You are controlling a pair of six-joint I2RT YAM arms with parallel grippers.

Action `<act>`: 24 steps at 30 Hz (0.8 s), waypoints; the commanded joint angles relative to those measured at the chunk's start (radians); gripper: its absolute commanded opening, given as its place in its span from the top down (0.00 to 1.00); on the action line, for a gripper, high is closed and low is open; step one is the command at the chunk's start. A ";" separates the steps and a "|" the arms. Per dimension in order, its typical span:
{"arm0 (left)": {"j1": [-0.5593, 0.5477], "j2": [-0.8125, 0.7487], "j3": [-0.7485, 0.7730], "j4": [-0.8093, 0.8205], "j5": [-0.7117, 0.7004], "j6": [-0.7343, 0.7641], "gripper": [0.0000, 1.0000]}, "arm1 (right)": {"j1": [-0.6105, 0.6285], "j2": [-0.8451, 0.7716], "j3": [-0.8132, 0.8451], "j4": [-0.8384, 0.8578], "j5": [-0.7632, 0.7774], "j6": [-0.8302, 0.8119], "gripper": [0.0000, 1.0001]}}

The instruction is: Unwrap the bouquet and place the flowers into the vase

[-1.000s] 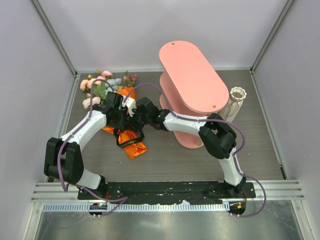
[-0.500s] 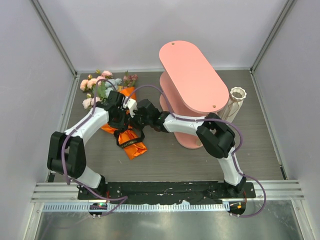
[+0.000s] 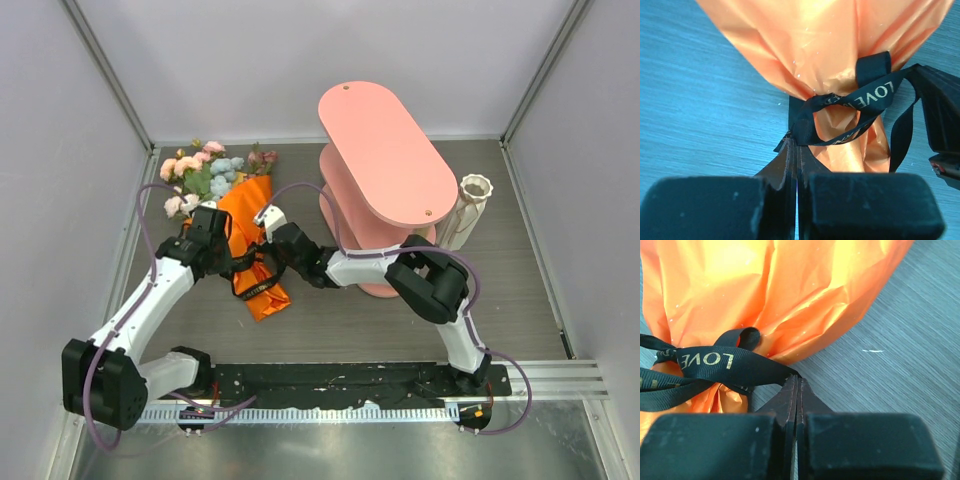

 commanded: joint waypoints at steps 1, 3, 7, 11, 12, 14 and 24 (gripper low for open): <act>-0.004 -0.053 -0.047 0.031 -0.053 -0.158 1.00 | 0.003 -0.093 -0.014 0.136 0.093 0.033 0.99; -0.004 -0.077 -0.061 0.045 -0.054 -0.219 1.00 | 0.003 -0.107 -0.014 0.153 0.099 0.013 0.99; -0.001 -0.114 -0.084 -0.030 -0.136 -0.378 1.00 | 0.002 -0.124 0.006 0.150 0.118 -0.021 0.99; 0.004 -0.174 -0.130 -0.063 -0.122 -0.480 1.00 | 0.002 -0.133 0.015 0.148 0.072 -0.027 0.99; 0.006 -0.210 -0.147 -0.067 -0.113 -0.488 1.00 | 0.002 -0.132 0.024 0.142 0.057 -0.028 0.99; 0.007 -0.243 -0.168 -0.009 -0.038 -0.447 1.00 | -0.003 -0.124 0.047 0.061 -0.101 -0.051 0.98; 0.016 -0.257 -0.023 -0.241 -0.151 -0.477 1.00 | -0.015 -0.135 0.023 -0.105 -0.454 -0.189 0.43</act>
